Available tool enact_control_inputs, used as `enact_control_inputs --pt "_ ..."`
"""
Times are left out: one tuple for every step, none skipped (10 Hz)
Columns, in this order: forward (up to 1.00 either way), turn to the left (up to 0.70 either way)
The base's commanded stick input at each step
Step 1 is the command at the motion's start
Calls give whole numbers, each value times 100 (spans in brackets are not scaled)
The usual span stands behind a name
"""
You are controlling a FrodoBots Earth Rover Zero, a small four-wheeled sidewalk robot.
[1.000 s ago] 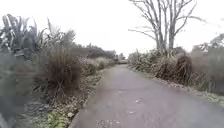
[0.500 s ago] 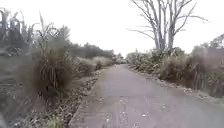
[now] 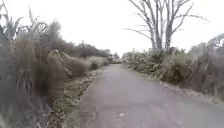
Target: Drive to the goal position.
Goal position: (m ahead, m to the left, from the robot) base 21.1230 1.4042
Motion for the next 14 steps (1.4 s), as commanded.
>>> enact_control_inputs --pt "85 0" --pt "85 0" --pt "85 0" --pt "85 -34" --pt "85 -34" --pt "85 -33" --pt "85 -22" --pt "85 -10" --pt "85 0" --pt "85 0" --pt "85 0" --pt "85 0" --pt "85 0" --pt "85 0"
